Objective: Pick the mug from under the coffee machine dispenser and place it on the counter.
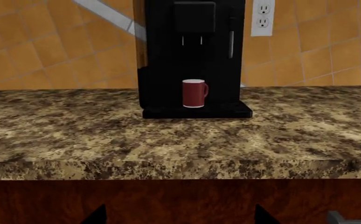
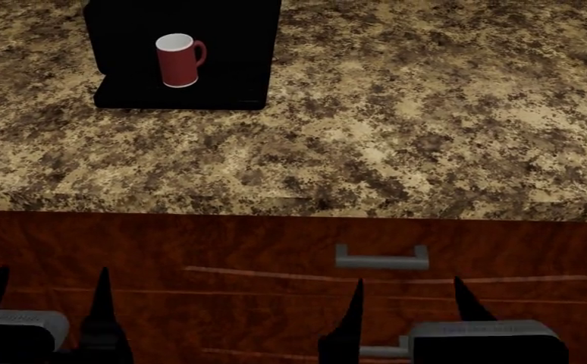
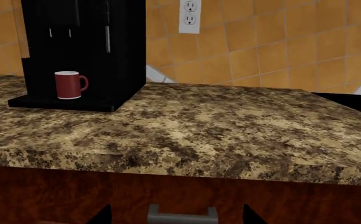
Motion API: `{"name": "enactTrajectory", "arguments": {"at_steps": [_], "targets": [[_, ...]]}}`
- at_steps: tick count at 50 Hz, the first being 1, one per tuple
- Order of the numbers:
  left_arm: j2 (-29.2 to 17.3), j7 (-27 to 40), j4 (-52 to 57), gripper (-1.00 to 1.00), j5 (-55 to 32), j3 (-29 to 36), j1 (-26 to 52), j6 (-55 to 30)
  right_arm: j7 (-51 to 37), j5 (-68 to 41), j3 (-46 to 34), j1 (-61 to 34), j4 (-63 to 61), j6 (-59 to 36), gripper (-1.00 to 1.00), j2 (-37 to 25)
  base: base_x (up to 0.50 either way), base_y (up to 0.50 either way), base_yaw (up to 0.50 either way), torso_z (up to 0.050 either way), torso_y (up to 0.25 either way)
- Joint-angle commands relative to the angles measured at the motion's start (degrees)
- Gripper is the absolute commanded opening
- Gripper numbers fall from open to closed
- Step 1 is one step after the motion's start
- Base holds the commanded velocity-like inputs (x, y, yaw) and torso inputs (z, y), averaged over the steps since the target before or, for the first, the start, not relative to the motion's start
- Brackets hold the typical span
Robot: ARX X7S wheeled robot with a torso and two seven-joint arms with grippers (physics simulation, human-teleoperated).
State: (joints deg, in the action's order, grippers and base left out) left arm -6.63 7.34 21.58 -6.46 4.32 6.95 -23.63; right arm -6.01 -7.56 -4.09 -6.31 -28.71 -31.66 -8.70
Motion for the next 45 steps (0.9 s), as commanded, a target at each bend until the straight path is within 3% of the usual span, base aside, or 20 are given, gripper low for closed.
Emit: {"name": "enactTrajectory", "arguments": {"at_steps": [1, 11, 14, 25, 27, 29, 34, 37, 41, 45], "targets": [[-1.42, 1.68, 14.12, 1.00, -3.31, -0.98, 10.86, -20.72, -0.11, -4.63, 1.47, -12.42, -13.91, -24.32, 1.00, -2.18, 0.00, 0.00, 0.00, 0.050, 0.051], [-0.50, 4.43, 18.18, 1.00, -4.45, 1.10, 23.75, -35.82, -0.29, -6.62, 2.40, -25.94, -12.77, -36.31, 1.00, -3.48, 0.00, 0.00, 0.00, 0.050, 0.047], [-0.20, 3.79, 17.98, 1.00, -5.25, 1.69, 25.50, -35.99, 0.34, -6.34, 2.64, -24.70, -11.12, -32.73, 1.00, -4.06, 0.00, 0.00, 0.00, 0.050, 0.048], [-0.28, 6.55, 16.21, 1.00, -4.10, 0.62, 25.97, -35.92, -0.12, -6.92, 2.91, -25.20, -12.17, -33.98, 1.00, -4.02, 0.00, 0.00, 0.00, 0.045, 0.044], [-0.80, 8.60, 13.46, 1.00, -2.18, -2.82, 26.41, -31.32, -0.71, -6.42, 2.16, -25.32, -12.23, -34.06, 1.00, -4.17, 0.00, 0.00, 0.00, 0.000, 0.000], [1.23, 8.46, 8.48, 1.00, -5.87, -13.35, 28.38, -27.52, -0.92, -6.04, 1.55, -24.76, -11.83, -33.13, 1.00, -4.31, 0.00, 0.00, 0.00, 0.000, 0.000], [0.50, 15.99, 5.87, 1.00, -0.97, -21.24, 28.30, -18.19, -1.81, -4.85, 0.13, -23.68, -10.69, -31.82, 1.00, -4.90, 0.00, 0.00, 0.00, 0.000, 0.000], [3.54, 21.80, 7.31, 1.00, -0.66, -28.31, 28.09, -13.52, -2.01, -5.11, 1.00, -23.35, -10.33, -31.72, 1.00, -4.50, 0.00, 0.00, 0.00, 0.000, 0.000], [4.80, 27.63, 11.73, 1.00, 4.25, -28.76, 24.59, -4.96, -2.68, -4.54, 0.57, -23.20, -9.72, -31.60, 1.00, -4.70, 0.00, 0.00, 0.00, 0.000, 0.000], [3.79, 28.99, 11.22, 1.00, 6.30, -26.48, 24.07, -4.68, -3.02, -4.35, 0.78, -23.37, -9.43, -31.34, 1.00, -4.87, 0.03, 0.04, 0.00, 0.000, 0.000]]}}
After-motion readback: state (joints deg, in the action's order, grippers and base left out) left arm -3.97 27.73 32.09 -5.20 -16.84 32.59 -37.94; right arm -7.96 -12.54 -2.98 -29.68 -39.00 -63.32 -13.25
